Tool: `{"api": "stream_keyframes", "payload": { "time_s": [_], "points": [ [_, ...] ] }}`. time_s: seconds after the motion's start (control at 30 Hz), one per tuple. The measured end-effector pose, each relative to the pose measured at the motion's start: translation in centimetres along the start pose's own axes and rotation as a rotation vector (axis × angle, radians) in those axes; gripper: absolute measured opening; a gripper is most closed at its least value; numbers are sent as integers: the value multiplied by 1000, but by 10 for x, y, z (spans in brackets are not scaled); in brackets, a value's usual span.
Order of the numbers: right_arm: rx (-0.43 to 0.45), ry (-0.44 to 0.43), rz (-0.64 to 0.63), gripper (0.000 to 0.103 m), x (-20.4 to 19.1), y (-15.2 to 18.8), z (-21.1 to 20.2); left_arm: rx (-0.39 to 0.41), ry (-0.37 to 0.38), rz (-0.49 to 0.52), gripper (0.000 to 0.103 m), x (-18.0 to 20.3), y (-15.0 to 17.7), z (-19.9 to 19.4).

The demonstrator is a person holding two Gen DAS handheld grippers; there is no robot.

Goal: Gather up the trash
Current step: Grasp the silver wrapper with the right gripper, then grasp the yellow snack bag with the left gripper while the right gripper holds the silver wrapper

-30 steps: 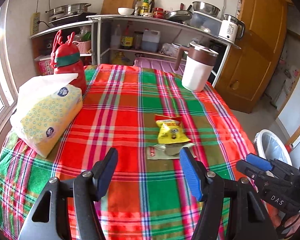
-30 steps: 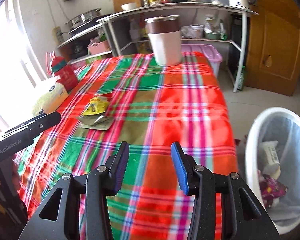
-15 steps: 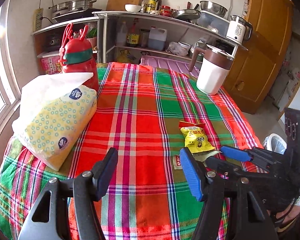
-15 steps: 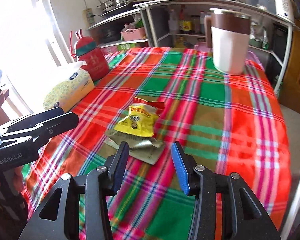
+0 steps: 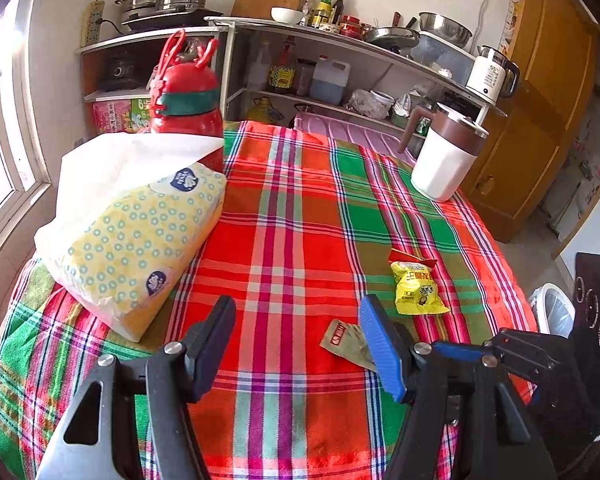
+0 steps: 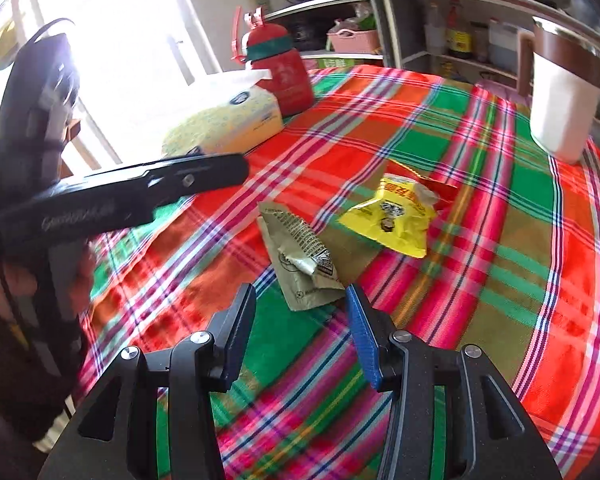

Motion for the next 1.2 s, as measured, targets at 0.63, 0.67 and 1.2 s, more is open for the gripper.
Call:
{"api": "stream_keyframes", "payload": {
  "time_s": [0.63,0.67,1.2],
  "points": [
    [-23,119,-108,23,-13,1,16,-13,2,-8,67,1,-3,4],
    [-32,130,-105,22,-11,4,13,-17,12,-6,67,5,-3,6],
    [-14,343,93,22,66,38,-52,-104,115,102,72,75,2,49]
  ]
}}
Point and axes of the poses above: each gripper's, at about its wrist camera, not at the fingertips, and z roughly the way its jaws point, x to its right, y to its underside, the point moved 5 cm from there along z, roughly the way its jaws point, and after that the axes turned 8 degrees about x, right-handed, at the moved point
